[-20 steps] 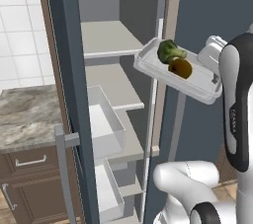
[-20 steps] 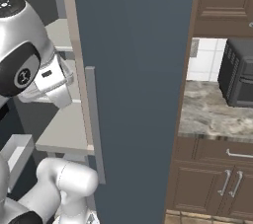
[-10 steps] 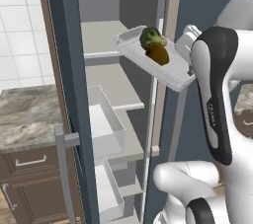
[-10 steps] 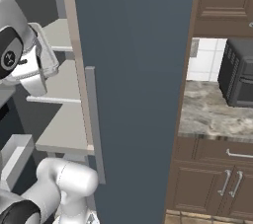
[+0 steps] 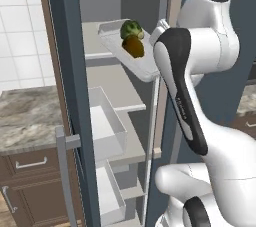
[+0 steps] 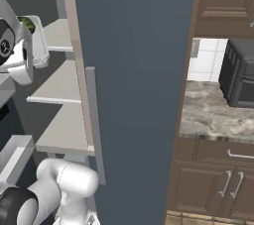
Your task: Take the lemon and broccoli out of the freezer and place them in the tupperware container on the counter. Then put the tupperware containing the vegetables back in the freezer.
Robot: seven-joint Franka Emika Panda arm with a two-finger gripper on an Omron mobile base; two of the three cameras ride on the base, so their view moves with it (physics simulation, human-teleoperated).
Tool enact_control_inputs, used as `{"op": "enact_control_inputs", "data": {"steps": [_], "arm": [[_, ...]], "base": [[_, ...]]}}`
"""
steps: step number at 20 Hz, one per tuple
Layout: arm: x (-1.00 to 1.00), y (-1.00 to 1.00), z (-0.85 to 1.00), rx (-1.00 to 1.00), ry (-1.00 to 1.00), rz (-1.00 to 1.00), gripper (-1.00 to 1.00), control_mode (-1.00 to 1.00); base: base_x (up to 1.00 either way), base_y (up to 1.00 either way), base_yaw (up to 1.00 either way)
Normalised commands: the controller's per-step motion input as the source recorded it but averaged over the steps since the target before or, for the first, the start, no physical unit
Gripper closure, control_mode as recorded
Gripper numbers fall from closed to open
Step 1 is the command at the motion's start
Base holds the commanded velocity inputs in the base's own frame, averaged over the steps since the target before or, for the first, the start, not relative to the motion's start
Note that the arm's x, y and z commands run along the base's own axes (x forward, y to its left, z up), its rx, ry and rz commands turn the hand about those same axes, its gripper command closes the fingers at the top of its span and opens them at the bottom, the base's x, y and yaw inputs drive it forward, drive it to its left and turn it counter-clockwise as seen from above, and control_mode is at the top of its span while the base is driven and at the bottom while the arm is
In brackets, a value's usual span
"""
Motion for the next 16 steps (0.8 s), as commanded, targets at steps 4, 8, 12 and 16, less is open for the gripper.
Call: {"op": "enact_control_inputs", "data": {"steps": [4, 8, 12, 16], "arm": [[0.61, 0.24, 0.0, 0.03, -0.04, -0.09, 1.0, -1.0], [0.58, 0.11, 0.0, 0.05, -0.06, -0.07, 1.0, -1.0], [0.51, 0.06, 0.0, 0.05, -0.08, -0.03, 1.0, -1.0], [0.54, 0.0, 0.0, 0.06, -0.08, -0.02, 1.0, -1.0]], "base": [[0.0, 0.0, 0.0], [0.0, 0.0, 0.0], [0.0, 0.0, 0.0], [0.0, 0.0, 0.0]]}}
